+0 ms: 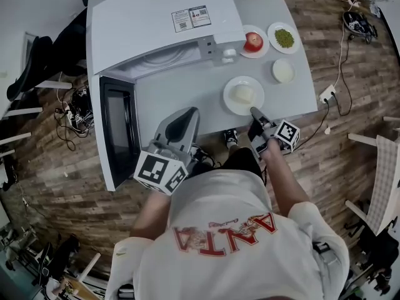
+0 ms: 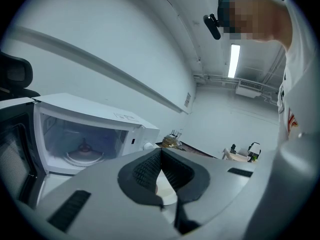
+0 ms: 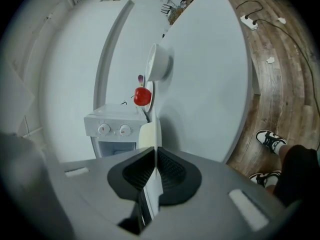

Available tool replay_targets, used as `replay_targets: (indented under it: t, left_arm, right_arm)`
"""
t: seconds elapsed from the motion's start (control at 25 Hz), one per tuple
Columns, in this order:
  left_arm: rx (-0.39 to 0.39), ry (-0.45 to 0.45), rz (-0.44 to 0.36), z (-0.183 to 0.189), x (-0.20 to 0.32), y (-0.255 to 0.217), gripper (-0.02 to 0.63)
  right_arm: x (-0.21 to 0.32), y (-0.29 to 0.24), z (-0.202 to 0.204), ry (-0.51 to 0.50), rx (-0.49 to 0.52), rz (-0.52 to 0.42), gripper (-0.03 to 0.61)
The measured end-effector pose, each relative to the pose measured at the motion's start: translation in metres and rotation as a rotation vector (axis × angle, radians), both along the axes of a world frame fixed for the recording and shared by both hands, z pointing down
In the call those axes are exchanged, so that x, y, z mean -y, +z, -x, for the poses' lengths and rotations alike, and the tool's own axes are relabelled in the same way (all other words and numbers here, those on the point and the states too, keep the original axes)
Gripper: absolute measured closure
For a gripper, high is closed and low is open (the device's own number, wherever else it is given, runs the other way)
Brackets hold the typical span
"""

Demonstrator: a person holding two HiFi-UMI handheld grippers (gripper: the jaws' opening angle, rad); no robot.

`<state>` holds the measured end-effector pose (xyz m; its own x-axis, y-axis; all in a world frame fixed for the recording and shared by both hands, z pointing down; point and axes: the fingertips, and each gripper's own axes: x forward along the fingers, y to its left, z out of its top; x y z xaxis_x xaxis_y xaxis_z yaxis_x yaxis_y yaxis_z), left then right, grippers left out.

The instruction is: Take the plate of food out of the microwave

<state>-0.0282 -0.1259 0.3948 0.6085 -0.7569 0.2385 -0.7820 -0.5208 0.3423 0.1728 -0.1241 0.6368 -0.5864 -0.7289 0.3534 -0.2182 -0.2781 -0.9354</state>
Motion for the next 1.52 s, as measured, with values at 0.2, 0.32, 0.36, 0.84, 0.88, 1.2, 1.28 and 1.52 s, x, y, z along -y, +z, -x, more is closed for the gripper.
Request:
replay_targets:
  t: [0.2, 0.32, 0.36, 0.84, 0.88, 1.2, 1.28, 1.52]
  left_arm:
    - [0.003, -0.009, 0.003, 0.002, 0.002, 0.000, 0.604]
    - [0.003, -0.019, 0.004, 0.005, 0.003, 0.000, 0.604]
    - [-0.001, -0.022, 0.003, 0.006, 0.003, 0.000, 0.604]
    - [-0.005, -0.046, 0.000, 0.013, 0.001, 0.004, 0.604]
    - [-0.005, -0.046, 0.002, 0.013, 0.001, 0.004, 0.604]
    - [-0.003, -0.049, 0.002, 0.011, 0.000, 0.002, 0.604]
    - [-0.003, -0.053, -0.002, 0.011, -0.001, 0.003, 0.604]
    - [-0.001, -0.062, -0.009, 0.010, -0.002, -0.001, 0.604]
  right_arm:
    - [0.005, 0.005, -0.003, 0.011, -0.003, 0.020, 0.561]
    - [0.008, 0.006, -0.003, 0.003, -0.018, 0.032, 0.560]
    - [0.008, 0.006, -0.003, -0.004, -0.038, 0.039, 0.560]
    - [0.018, 0.000, 0.005, -0.212, -0.280, 0.024, 0.416]
    - [0.018, -0.001, 0.007, -0.245, -0.310, 0.016, 0.403]
    - [0.008, 0.004, 0.019, -0.559, -0.566, -0.050, 0.344]
    - [0.004, 0.009, 0.021, -0.642, -0.632, -0.058, 0.337]
    - [-0.008, 0.018, 0.022, -0.797, -0.773, -0.066, 0.337]
